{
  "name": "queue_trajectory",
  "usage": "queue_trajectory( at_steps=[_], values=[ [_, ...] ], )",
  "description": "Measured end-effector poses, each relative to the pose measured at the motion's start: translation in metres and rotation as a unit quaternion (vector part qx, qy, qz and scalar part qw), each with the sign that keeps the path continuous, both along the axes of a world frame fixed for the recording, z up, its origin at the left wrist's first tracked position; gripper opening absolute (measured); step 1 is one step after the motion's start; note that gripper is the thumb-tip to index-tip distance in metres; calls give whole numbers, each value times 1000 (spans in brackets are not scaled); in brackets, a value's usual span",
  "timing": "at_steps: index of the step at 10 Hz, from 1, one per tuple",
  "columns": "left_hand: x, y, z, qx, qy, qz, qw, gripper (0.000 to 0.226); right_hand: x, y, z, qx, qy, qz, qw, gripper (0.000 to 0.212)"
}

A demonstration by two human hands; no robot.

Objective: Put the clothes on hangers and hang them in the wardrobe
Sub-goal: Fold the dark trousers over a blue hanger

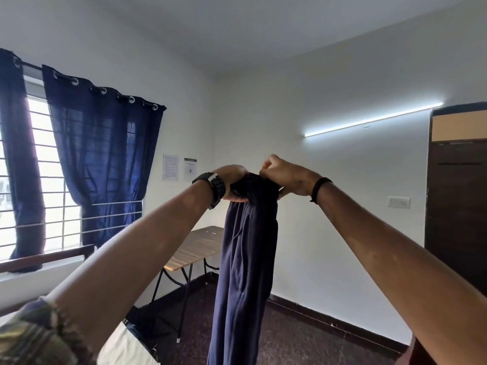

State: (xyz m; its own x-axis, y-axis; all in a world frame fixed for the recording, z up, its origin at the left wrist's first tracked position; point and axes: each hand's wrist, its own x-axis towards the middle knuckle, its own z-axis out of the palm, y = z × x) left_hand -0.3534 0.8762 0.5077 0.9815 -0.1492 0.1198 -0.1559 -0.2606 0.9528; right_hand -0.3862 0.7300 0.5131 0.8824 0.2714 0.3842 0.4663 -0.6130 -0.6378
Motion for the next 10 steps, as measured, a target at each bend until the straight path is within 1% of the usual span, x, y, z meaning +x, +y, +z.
queue_trajectory(
  at_steps=[1, 2, 3, 4, 5, 6, 7, 8, 9, 10],
  values=[
    [-6, 2, 12, -54, -20, 4, 998, 17, -4, -6, 0, 48, 51, 71, 995, 59],
    [-8, 3, 21, -119, -17, -25, 992, 13, 0, -12, -3, 42, 3, 98, 994, 71],
    [-11, 0, 27, -201, -30, -52, 978, 12, 14, -14, 0, 142, -70, 34, 987, 58],
    [-15, -4, 33, -12, -92, -25, 995, 10, 22, -6, -2, 288, -100, 5, 952, 57],
    [-21, -5, 40, 151, -114, 46, 981, 16, 23, 5, -9, 326, -148, -44, 933, 58],
    [-23, -5, 46, 62, -46, 13, 997, 23, 20, 13, -19, 342, -132, -6, 930, 58],
    [-18, -2, 48, 123, -55, -31, 990, 36, 18, 16, -23, 313, -127, 46, 940, 56],
    [-16, 3, 55, 235, -89, -56, 966, 32, 18, 14, -24, 290, -144, 63, 944, 56],
    [-14, -2, 67, 217, -116, -45, 968, 29, 19, 14, -26, 283, -219, -1, 934, 62],
    [-4, -17, 73, 194, -96, -28, 976, 20, 22, 3, -30, 211, -200, -64, 955, 73]
  ],
)
